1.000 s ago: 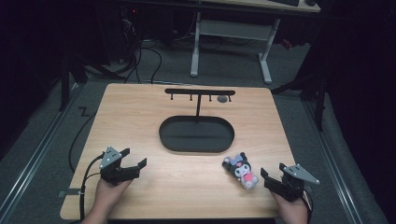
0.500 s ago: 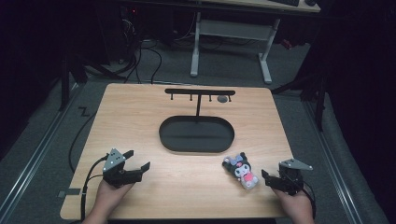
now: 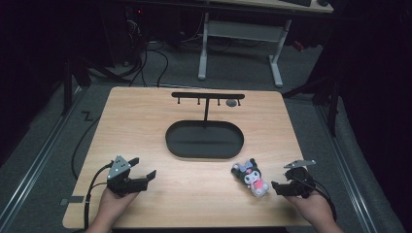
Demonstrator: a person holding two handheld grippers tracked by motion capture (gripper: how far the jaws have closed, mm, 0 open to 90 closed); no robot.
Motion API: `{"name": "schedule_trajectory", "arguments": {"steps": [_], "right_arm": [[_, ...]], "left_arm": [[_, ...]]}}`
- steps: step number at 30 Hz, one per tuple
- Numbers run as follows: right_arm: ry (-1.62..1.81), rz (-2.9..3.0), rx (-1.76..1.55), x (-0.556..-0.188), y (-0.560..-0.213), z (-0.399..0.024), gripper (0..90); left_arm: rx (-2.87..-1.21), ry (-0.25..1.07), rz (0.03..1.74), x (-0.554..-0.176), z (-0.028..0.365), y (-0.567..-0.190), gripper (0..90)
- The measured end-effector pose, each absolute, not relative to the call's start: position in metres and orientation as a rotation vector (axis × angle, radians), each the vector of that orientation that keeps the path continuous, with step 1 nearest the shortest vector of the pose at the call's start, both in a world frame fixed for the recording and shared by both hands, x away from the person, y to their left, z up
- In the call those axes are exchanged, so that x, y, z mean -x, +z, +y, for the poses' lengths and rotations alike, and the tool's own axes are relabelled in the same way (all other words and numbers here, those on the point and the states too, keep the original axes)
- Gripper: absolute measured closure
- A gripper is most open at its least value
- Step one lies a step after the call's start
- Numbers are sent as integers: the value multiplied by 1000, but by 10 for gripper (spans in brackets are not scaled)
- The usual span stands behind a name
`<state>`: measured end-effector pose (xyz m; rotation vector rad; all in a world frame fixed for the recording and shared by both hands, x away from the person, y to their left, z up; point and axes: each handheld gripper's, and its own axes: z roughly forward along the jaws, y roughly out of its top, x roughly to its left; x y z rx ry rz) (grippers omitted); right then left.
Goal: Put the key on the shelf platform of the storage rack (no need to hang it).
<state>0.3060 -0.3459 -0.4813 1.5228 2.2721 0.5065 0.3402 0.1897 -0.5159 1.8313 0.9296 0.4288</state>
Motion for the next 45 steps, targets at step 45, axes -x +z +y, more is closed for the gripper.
{"name": "schedule_trajectory", "arguments": {"steps": [45], "right_arm": [[65,2712,-1367,-328,-455,-262,176]], "left_arm": [[-1903,525,891,-336,185,-519,20]]}}
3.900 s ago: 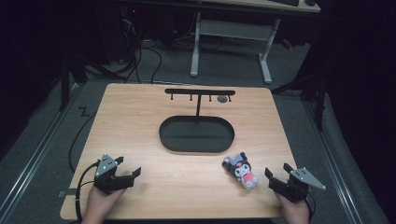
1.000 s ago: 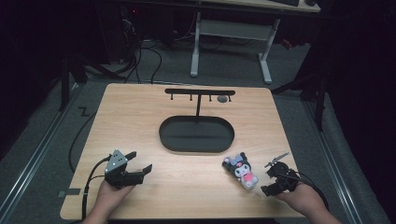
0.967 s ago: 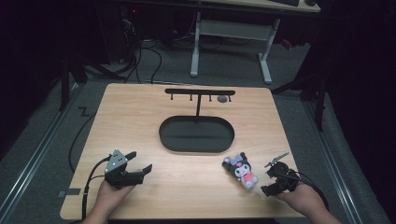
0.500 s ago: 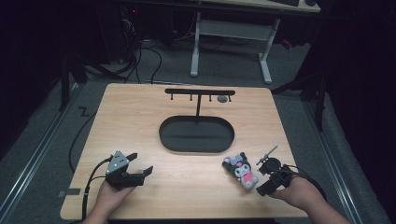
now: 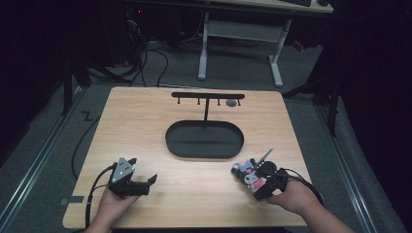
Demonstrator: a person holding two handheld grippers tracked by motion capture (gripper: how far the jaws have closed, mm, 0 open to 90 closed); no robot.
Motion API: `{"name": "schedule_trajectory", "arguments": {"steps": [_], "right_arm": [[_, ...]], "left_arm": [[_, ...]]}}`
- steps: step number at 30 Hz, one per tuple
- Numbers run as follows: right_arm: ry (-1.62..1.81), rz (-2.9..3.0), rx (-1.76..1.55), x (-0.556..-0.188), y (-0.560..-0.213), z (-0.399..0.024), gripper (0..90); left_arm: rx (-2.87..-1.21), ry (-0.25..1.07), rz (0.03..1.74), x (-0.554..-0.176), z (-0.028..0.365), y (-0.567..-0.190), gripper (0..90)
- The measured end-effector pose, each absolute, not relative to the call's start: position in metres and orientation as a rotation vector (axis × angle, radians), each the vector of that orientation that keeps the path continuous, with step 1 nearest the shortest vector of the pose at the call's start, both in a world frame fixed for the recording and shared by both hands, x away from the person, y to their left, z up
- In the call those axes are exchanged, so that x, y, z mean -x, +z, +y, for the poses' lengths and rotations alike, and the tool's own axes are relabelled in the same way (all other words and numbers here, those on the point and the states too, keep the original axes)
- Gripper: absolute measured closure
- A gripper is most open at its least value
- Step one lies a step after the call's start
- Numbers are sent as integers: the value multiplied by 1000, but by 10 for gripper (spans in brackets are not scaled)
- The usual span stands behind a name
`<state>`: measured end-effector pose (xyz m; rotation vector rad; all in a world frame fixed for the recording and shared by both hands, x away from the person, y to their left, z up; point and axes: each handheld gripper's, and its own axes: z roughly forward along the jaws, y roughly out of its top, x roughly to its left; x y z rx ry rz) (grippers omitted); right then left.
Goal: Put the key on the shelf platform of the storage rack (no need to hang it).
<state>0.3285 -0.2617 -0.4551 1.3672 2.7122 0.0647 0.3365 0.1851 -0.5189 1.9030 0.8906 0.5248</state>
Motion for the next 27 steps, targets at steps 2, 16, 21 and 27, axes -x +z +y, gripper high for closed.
{"name": "schedule_trajectory", "arguments": {"steps": [2,16,21,27], "right_arm": [[62,2706,-1372,-331,-456,-260,184],[64,2725,-1420,-337,-472,-257,311],[70,2733,-1423,-339,-474,-257,366],[61,2739,-1438,-339,-477,-256,425]], "left_arm": [[-1905,525,885,-336,185,-519,18],[-1918,534,876,-337,183,-519,29],[-1919,534,880,-337,183,-519,32],[-1921,531,882,-337,184,-519,35]]}}
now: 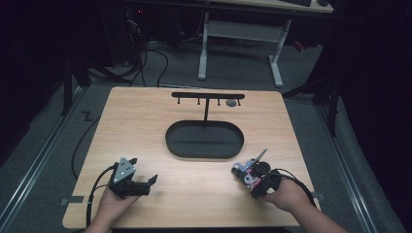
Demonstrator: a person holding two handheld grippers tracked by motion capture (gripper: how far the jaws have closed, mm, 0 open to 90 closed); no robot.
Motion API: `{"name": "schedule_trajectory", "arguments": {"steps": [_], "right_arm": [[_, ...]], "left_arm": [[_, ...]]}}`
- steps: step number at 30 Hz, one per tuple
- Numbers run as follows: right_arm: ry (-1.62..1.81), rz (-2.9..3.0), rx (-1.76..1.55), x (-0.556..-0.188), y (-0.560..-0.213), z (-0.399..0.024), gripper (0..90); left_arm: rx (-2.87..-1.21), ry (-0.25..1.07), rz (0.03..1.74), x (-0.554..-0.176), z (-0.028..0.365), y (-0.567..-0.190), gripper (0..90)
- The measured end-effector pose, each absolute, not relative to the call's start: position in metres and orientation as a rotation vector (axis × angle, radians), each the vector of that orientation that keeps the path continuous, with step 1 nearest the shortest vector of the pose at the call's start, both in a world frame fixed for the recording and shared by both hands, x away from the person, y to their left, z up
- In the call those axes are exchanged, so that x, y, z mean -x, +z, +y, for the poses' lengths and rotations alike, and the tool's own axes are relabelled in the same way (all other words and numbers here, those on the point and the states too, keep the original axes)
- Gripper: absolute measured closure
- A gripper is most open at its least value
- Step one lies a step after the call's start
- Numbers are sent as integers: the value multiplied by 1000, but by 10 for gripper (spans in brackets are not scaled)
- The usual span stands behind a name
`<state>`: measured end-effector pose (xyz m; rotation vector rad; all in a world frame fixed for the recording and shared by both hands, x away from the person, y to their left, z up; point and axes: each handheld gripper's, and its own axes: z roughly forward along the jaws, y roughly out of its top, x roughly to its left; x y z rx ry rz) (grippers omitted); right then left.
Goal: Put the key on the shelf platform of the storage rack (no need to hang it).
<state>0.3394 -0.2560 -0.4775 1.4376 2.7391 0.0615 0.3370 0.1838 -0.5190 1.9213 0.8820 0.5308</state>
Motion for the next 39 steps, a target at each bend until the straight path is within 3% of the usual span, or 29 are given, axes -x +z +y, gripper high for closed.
{"name": "schedule_trajectory", "arguments": {"steps": [7,39], "right_arm": [[95,2736,-1424,-338,-467,-255,467],[150,2711,-1426,-360,-435,-238,469]], "left_arm": [[-1920,527,882,-337,184,-519,38],[-1914,482,896,-339,185,-520,49]]}}
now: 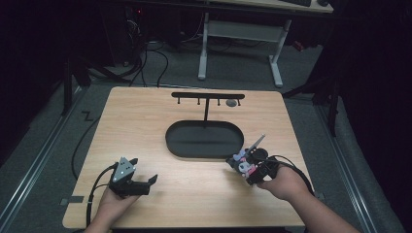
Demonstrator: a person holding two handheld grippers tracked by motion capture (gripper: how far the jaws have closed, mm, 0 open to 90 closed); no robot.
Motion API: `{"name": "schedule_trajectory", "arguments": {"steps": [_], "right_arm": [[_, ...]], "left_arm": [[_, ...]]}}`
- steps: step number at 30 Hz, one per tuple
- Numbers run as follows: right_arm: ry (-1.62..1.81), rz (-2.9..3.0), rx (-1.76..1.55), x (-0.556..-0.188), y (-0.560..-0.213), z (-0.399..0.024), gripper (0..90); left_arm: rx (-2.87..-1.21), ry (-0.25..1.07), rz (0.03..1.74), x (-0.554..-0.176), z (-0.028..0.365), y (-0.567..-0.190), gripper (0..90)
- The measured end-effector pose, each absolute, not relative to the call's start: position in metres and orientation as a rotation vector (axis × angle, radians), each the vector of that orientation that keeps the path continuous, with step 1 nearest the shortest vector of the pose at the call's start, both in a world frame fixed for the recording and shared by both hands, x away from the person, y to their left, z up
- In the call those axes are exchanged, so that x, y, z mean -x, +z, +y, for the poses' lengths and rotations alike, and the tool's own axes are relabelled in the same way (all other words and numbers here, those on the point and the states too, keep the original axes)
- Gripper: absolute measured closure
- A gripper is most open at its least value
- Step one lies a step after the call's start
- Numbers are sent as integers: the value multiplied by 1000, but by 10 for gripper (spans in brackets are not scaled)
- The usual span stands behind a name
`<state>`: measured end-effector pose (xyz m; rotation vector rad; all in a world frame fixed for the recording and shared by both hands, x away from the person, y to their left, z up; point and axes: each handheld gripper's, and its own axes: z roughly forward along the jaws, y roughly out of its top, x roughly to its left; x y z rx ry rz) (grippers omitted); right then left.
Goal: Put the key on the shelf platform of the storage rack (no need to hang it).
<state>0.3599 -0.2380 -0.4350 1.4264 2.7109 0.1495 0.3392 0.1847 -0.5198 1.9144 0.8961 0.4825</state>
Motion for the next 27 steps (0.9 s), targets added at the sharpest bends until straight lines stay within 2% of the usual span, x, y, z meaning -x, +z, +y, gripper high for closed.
{"name": "schedule_trajectory", "arguments": {"steps": [27], "right_arm": [[203,2713,-1361,-399,-408,-210,470]], "left_arm": [[-1928,481,885,-338,185,-520,55]]}}
